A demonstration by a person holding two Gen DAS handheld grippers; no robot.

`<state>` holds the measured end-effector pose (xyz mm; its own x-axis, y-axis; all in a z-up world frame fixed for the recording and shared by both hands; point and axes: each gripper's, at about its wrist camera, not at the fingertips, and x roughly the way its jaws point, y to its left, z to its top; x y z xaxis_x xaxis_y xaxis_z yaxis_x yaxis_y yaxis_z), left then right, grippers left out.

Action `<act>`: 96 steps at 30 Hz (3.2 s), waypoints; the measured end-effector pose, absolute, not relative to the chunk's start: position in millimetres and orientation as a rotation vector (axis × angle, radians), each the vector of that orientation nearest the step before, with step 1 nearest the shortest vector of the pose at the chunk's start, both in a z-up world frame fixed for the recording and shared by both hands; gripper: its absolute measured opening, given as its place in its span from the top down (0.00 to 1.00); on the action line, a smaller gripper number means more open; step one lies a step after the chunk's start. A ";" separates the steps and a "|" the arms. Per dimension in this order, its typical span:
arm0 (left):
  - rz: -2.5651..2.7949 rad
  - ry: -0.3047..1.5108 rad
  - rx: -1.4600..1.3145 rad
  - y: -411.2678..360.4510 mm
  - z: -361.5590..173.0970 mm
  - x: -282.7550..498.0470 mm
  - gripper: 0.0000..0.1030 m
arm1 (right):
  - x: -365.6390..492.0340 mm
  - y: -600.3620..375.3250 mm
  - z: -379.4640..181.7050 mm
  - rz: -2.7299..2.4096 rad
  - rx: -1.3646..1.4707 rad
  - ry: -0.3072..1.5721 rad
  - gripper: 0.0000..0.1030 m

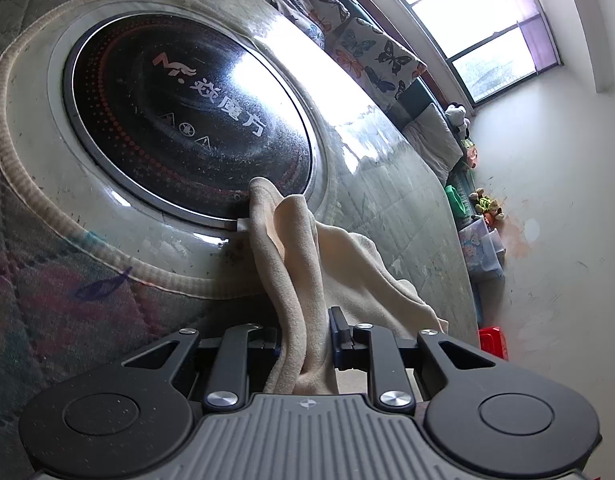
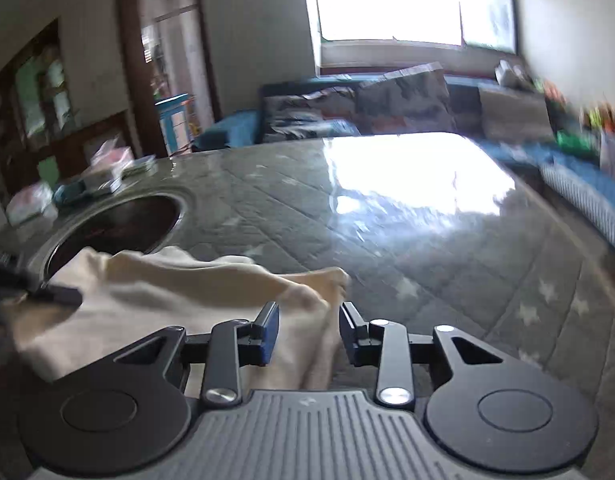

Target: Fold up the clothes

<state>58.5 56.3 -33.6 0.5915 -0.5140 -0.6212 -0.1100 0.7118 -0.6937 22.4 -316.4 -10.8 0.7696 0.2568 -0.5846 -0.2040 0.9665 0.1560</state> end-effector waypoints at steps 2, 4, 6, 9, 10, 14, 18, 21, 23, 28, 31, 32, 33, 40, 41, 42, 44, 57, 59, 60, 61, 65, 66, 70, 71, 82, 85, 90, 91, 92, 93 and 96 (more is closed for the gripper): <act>-0.259 0.924 -0.745 54.6 -31.9 57.7 0.78 | 34.5 -322.8 -20.4 0.246 0.130 0.666 0.63; -0.255 0.921 -0.725 53.0 -30.2 57.0 0.78 | 42.0 -326.3 -27.0 0.251 0.175 0.677 0.62; -0.246 0.914 -0.690 49.8 -27.7 56.6 0.79 | 45.7 -328.4 -31.8 0.262 0.224 0.680 0.63; -0.240 0.893 -0.634 43.5 -21.5 55.3 0.80 | 43.8 -327.1 -30.8 0.280 0.239 0.677 0.85; -0.241 0.885 -0.619 41.0 -18.3 55.2 0.81 | 41.4 -326.6 -27.2 0.286 0.249 0.672 0.87; -0.274 0.842 -0.550 25.1 -0.4 55.9 0.84 | 28.0 -339.0 -9.8 0.282 0.276 0.617 0.92; -0.331 0.827 -0.505 1.1 11.3 63.5 0.85 | 19.2 -348.9 13.4 0.268 0.239 0.560 0.93; -0.372 0.823 -0.471 -23.2 17.6 72.8 0.85 | 19.3 -359.4 26.8 0.240 0.214 0.531 0.93; -0.401 0.823 -0.453 -40.9 20.4 80.0 0.85 | 20.6 -368.8 33.5 0.209 0.197 0.514 0.93; -0.467 0.833 -0.419 -84.8 24.5 98.7 0.85 | 27.3 -399.0 43.7 0.118 0.165 0.488 0.93; -0.500 0.840 -0.391 -107.1 22.2 106.1 0.85 | 31.6 -416.3 45.5 0.066 0.153 0.480 0.93; -0.509 0.844 -0.379 -114.3 20.6 108.7 0.85 | 32.8 -422.0 45.6 0.050 0.152 0.477 0.93; -0.517 0.848 -0.367 -121.5 19.0 111.2 0.85 | 34.1 -427.6 44.9 0.032 0.151 0.476 0.93; -0.479 0.927 -0.271 -137.5 -8.0 121.5 0.76 | 52.0 -457.3 8.1 -0.086 0.149 0.578 0.92; -0.469 0.930 -0.265 -135.5 -9.9 121.0 0.67 | 54.6 -460.6 1.1 -0.105 0.148 0.597 0.92; -0.456 0.928 -0.262 -132.0 -10.6 120.7 0.61 | 55.0 -462.0 -1.7 -0.118 0.151 0.599 0.91; -0.433 0.911 -0.255 -125.8 -10.3 118.5 0.58 | 57.8 -460.9 -0.4 -0.109 0.161 0.592 0.90; -0.375 0.875 -0.123 -127.3 -7.8 120.9 0.48 | 113.2 -417.4 -25.6 0.026 0.140 0.664 0.78; -0.377 0.861 -0.095 -128.8 -7.5 118.3 0.45 | 112.6 -413.8 -23.1 0.021 0.124 0.658 0.74; -0.377 0.851 -0.081 -129.7 -6.9 116.5 0.44 | 109.6 -410.9 -19.3 0.018 0.110 0.649 0.71; -0.376 0.839 -0.066 -130.6 -5.9 114.2 0.41 | 107.0 -408.4 -16.6 0.023 0.102 0.642 0.68; -0.381 0.805 -0.010 -136.5 -4.5 107.4 0.36 | 100.3 -387.8 -9.8 0.079 0.042 0.622 0.62; -0.382 0.802 0.002 -138.1 -4.8 106.3 0.36 | 101.3 -382.7 -10.0 0.089 0.027 0.623 0.62; -0.384 0.801 0.038 -141.1 -6.7 103.7 0.34 | 117.7 -369.4 -22.6 0.072 -0.009 0.650 0.62; -0.383 0.802 0.044 -141.1 -7.0 103.2 0.32 | 119.5 -368.0 -24.0 0.068 -0.015 0.650 0.62; -0.376 0.774 0.103 -140.4 -10.6 84.8 0.13 | 70.7 -367.2 -8.3 0.068 0.002 0.616 0.44; -0.381 0.774 0.112 -140.7 -12.6 79.0 0.11 | 47.7 -368.1 -10.9 0.060 0.016 0.609 0.43; -0.381 0.771 0.139 -142.4 -19.6 73.4 0.10 | 1.8 -371.1 -15.7 0.004 0.016 0.562 0.34; -0.380 0.773 0.144 -142.9 -21.8 73.1 0.10 | -2.9 -372.2 -17.4 -0.006 0.012 0.557 0.33; -0.376 0.775 0.148 -143.5 -23.9 73.2 0.10 | -6.0 -373.7 -20.2 -0.012 0.008 0.561 0.32; -0.372 0.779 0.149 -143.4 -25.1 74.0 0.10 | -7.0 -375.3 -23.0 -0.014 0.012 0.571 0.31; -0.370 0.773 0.150 -141.4 -23.4 72.2 0.10 | -10.2 -380.8 -21.1 -0.015 0.041 0.572 0.31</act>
